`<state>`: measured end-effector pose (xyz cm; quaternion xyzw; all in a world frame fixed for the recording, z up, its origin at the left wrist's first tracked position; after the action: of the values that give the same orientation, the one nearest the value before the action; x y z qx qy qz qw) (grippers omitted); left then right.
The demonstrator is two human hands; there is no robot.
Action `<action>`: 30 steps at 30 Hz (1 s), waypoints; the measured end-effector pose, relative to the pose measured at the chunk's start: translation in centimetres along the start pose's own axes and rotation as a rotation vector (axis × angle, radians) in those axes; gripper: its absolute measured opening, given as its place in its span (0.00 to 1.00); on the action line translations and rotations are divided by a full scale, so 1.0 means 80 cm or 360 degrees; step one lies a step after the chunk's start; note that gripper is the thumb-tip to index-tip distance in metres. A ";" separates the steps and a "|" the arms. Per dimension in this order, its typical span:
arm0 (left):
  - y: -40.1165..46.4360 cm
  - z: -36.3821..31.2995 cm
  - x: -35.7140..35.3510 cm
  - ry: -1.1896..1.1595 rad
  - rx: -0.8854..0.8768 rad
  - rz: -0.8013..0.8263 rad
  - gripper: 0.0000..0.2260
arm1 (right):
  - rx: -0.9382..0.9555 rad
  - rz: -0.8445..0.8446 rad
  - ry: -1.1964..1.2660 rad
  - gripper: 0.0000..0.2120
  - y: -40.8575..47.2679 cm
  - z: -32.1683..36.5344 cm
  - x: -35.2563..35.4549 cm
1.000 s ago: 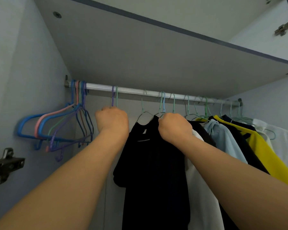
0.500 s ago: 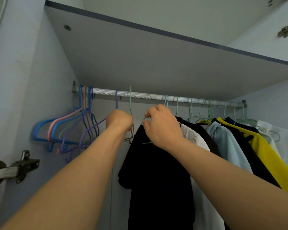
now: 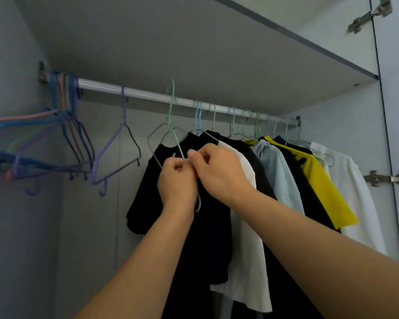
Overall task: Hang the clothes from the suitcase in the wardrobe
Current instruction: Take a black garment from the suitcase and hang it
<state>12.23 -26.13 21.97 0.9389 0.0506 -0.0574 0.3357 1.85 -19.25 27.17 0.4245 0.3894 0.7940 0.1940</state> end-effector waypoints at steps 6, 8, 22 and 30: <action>-0.086 0.016 -0.053 0.0041 -0.0020 0.0096 0.13 | -0.0196 0.0289 0.0233 0.14 -0.054 -0.044 0.000; -0.118 0.012 -0.068 0.0163 -0.0045 0.0095 0.12 | -0.0241 0.0401 0.0212 0.12 -0.075 -0.054 0.008; -0.469 -0.054 -0.264 0.0263 -0.0057 0.0610 0.12 | -0.0786 0.0806 -0.0608 0.21 -0.369 -0.112 0.239; -0.760 -0.125 -0.425 -0.0057 0.0016 0.1614 0.09 | -0.1194 0.0505 -0.0412 0.17 -0.588 -0.175 0.425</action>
<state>-28.73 25.09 -3.52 0.8459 -0.4176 0.0964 0.3176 -29.96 25.34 3.45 0.4753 -0.0240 0.8409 0.2576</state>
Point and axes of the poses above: each hand's wrist, its own y-axis towards the middle knuckle, its own x-axis out of the back of the hand, z = x × y, the point moved 10 cm from there along y, towards the middle knuckle, and after that the axes turned 9 degrees about z, right-handed, at the moved point
